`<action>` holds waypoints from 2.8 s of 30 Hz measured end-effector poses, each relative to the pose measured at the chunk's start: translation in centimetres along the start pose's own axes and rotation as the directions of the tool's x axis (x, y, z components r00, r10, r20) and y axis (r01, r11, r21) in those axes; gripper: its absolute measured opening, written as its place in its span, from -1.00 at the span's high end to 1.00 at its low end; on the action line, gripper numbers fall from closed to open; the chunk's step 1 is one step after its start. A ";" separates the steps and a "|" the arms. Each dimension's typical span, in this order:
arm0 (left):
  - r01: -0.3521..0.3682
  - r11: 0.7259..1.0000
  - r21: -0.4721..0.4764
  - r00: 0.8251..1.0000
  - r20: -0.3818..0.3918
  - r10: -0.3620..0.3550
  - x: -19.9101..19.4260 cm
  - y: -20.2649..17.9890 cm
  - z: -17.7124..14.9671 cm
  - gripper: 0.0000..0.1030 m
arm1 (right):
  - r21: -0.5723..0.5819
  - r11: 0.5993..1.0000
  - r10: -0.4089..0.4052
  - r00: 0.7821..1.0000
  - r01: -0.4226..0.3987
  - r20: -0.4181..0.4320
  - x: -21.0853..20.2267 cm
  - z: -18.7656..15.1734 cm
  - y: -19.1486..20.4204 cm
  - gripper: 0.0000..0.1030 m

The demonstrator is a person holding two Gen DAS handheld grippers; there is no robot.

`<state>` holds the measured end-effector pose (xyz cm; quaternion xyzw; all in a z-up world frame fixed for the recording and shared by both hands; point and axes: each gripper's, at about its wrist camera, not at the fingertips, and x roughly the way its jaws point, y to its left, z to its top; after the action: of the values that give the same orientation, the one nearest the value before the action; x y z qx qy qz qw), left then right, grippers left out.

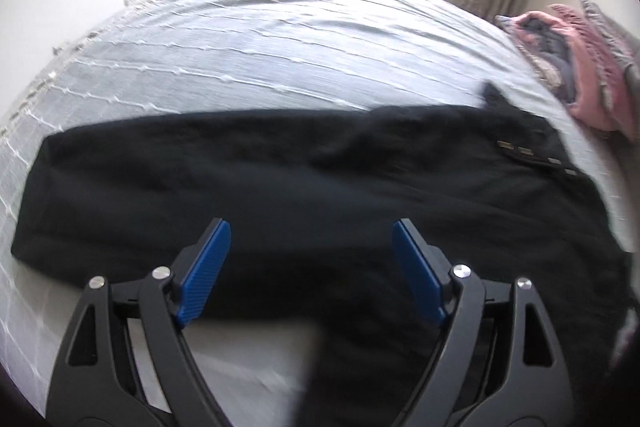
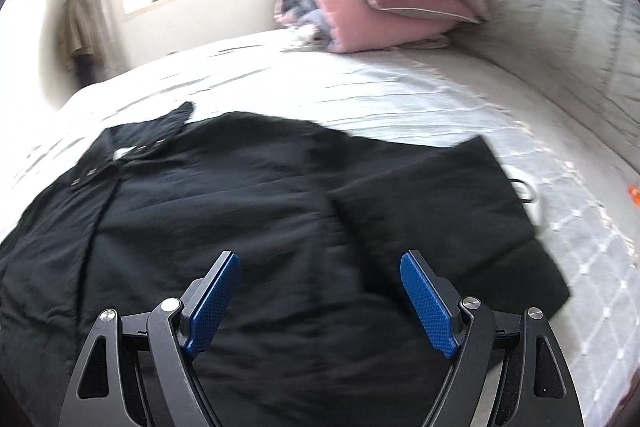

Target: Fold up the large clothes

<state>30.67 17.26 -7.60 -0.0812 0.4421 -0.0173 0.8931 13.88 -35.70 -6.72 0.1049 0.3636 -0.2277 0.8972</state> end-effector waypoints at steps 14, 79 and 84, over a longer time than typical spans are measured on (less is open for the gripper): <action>0.310 0.947 0.081 0.951 -0.016 -0.310 -5.7 -12.2 -10.3 -0.86 | -0.002 0.994 -0.107 0.994 0.107 -0.037 5.3 0.6 -3.4 -0.62; 0.219 0.949 0.227 0.974 -0.102 -0.200 -3.2 -14.1 -13.6 -0.86 | 0.252 0.940 -0.232 0.973 0.229 -0.021 -2.3 1.0 -25.9 -0.48; 0.181 0.956 0.232 0.976 -0.158 -0.147 -5.8 -11.0 -13.6 -0.86 | 0.157 0.977 0.157 0.985 -0.144 -0.071 -6.2 -1.1 -20.4 -0.50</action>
<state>16.80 5.23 -9.40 -0.0052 0.4896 -0.1517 0.8586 -0.60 -51.07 -3.62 0.2095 0.3734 -0.1815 0.8853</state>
